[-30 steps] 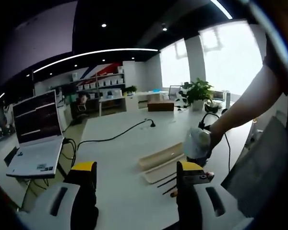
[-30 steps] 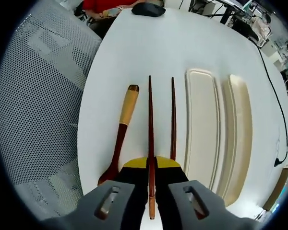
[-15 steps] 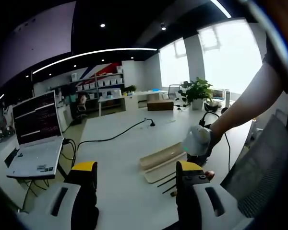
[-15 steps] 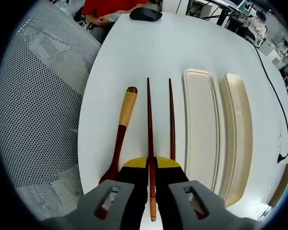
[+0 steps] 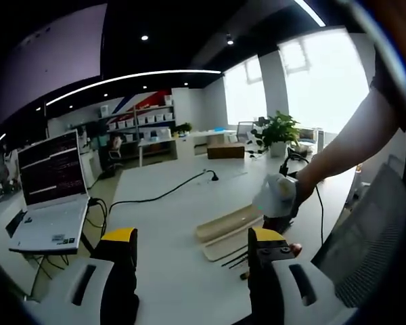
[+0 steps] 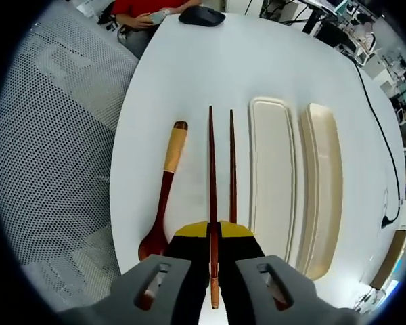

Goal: Arrange the utensils inside the cutlery case until each visible utensil rests in its matching compartment.

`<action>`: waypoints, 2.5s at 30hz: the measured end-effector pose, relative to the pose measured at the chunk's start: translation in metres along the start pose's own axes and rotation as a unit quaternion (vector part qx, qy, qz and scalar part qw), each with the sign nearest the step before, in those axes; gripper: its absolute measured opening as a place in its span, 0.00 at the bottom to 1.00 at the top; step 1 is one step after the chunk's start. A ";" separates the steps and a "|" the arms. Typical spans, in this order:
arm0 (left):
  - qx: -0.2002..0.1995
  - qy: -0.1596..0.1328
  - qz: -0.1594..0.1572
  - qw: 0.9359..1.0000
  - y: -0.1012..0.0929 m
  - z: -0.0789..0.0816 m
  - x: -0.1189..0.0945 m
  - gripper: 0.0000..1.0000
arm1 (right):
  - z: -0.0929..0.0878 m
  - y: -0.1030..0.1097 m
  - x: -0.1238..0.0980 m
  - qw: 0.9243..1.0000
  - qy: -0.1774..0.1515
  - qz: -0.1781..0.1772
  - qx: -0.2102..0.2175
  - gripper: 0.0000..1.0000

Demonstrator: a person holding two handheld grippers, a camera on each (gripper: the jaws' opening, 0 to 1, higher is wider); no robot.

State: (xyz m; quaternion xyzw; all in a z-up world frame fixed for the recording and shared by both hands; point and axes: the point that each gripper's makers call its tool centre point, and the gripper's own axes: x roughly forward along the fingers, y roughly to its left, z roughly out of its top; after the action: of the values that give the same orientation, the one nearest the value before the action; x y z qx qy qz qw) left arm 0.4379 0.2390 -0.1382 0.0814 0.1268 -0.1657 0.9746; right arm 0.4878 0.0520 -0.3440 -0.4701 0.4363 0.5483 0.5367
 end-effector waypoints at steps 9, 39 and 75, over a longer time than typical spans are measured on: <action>0.019 0.025 -0.027 0.999 -0.012 -0.008 0.004 0.66 | -0.002 -0.020 -0.035 1.000 -0.006 -0.018 0.006 0.00; -0.022 0.028 -0.002 0.999 0.000 -0.011 0.002 0.64 | 0.012 -0.109 -0.043 0.998 -0.001 -0.064 -0.010 0.00; -0.031 0.040 0.019 0.999 0.008 -0.015 0.005 0.63 | 0.006 -0.130 0.016 1.000 0.011 -0.025 -0.006 0.00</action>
State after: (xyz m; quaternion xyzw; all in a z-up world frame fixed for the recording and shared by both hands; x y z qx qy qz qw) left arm 0.4415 0.2482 -0.1532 0.0600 0.1696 -0.1400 0.9737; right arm 0.6173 0.0665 -0.3551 -0.4900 0.4270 0.5324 0.5423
